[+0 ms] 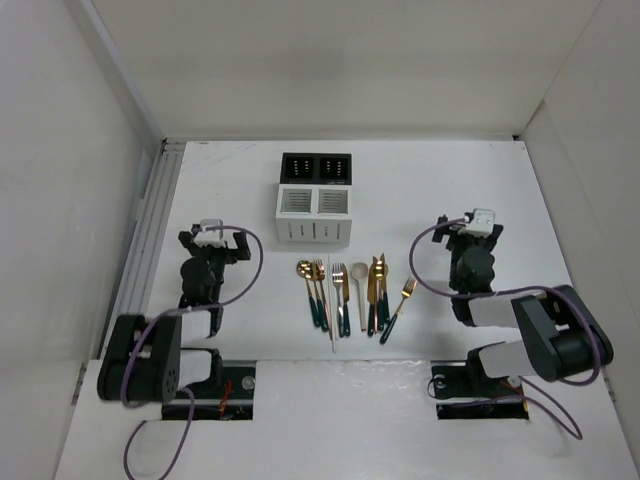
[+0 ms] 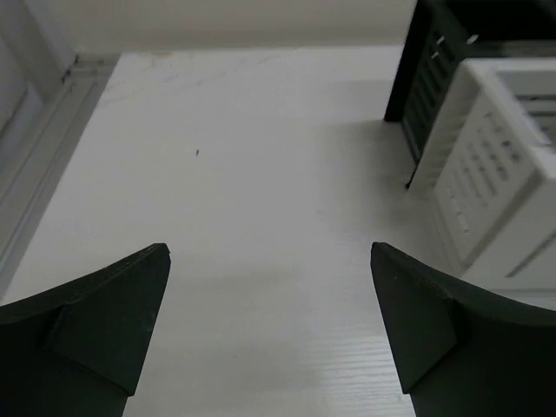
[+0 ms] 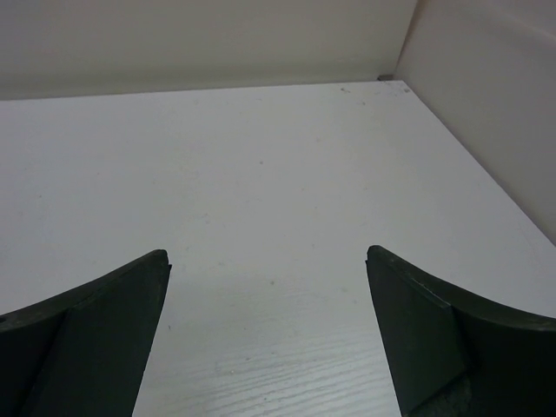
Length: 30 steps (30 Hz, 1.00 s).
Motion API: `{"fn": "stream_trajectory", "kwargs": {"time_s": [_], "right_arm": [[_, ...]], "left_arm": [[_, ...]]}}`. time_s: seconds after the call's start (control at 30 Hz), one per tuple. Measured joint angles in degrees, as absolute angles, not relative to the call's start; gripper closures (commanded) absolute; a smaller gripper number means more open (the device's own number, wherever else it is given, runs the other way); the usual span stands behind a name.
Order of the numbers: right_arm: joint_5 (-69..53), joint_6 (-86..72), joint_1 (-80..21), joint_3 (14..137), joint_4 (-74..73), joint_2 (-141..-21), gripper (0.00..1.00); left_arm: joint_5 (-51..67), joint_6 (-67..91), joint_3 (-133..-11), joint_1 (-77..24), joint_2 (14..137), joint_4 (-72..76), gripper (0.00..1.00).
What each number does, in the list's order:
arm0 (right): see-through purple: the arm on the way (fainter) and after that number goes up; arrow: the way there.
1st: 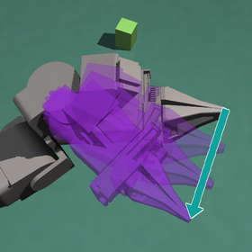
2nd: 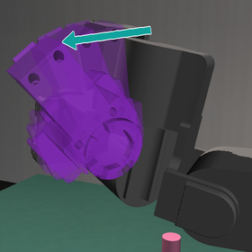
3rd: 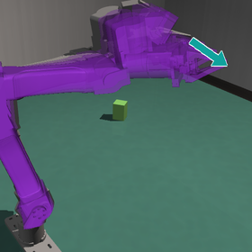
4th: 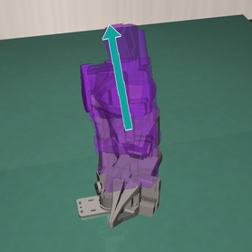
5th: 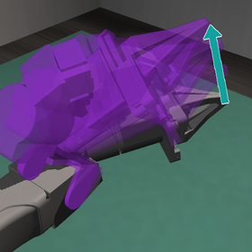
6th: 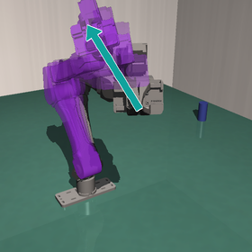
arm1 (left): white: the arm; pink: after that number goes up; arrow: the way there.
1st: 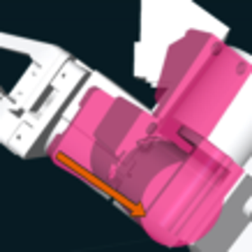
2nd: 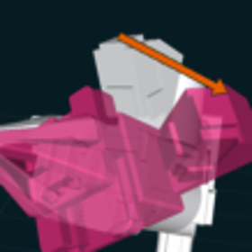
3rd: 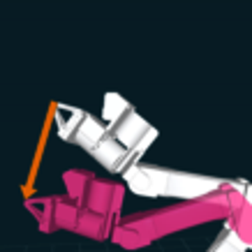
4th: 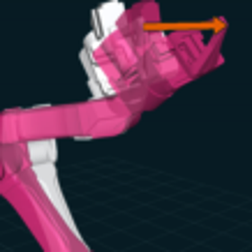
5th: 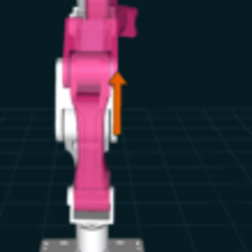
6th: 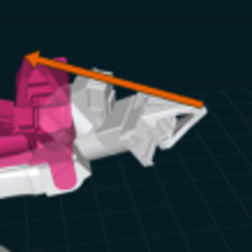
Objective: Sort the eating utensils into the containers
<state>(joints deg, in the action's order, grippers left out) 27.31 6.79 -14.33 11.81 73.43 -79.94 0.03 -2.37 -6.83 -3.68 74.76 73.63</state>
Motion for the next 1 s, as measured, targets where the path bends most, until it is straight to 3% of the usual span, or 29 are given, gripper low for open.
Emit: {"fn": "stream_trajectory", "kwargs": {"time_s": [0.17, 0.3, 0.4, 0.63, 0.7, 0.8, 0.9, 0.93, 1.0], "right_arm": [[23.8, 9.8, -11.2, 18.5, 53.4, -61.7, 0.00], [24.3, 12.7, -9.9, 39.4, 35.6, -52.9, 0.00], [30.6, 15.8, -13.3, 53.0, 26.2, -52.6, 0.00], [51.8, 21.1, -19.2, 66.4, 10.3, -62.7, 0.00], [51.5, 14.6, -19.9, 68.6, 0.7, -64.9, 0.00], [39.3, 2.9, -18.9, 70.8, -14.0, -64.0, 0.00], [30.2, -11.0, -18.0, 68.9, -23.6, -59.7, 0.24], [28.0, -15.9, -18.3, 67.0, -25.8, -58.1, 0.40], [25.3, -24.8, -20.7, 61.0, -29.3, -55.4, 0.54]], "left_arm": [[8.7, -10.1, -5.1, -3.6, 50.9, 64.2, 0.00], [9.4, -16.1, -13.7, -3.7, 38.7, 46.7, 0.00], [6.4, -18.1, -22.0, -3.7, 39.8, 34.9, 0.00], [1.1, -15.9, -30.9, -2.5, 46.1, 17.2, 0.00], [1.4, -14.1, -30.9, -2.2, 45.2, 15.6, 0.00], [3.4, -11.2, -30.9, -2.2, 43.9, 14.6, 0.00], [5.2, -9.5, -30.9, -2.2, 43.4, 13.6, 0.00], [5.7, -9.2, -30.8, -2.2, 43.3, 13.5, 0.00], [5.9, -8.6, -30.4, -2.2, 42.9, 13.6, 0.00]]}}
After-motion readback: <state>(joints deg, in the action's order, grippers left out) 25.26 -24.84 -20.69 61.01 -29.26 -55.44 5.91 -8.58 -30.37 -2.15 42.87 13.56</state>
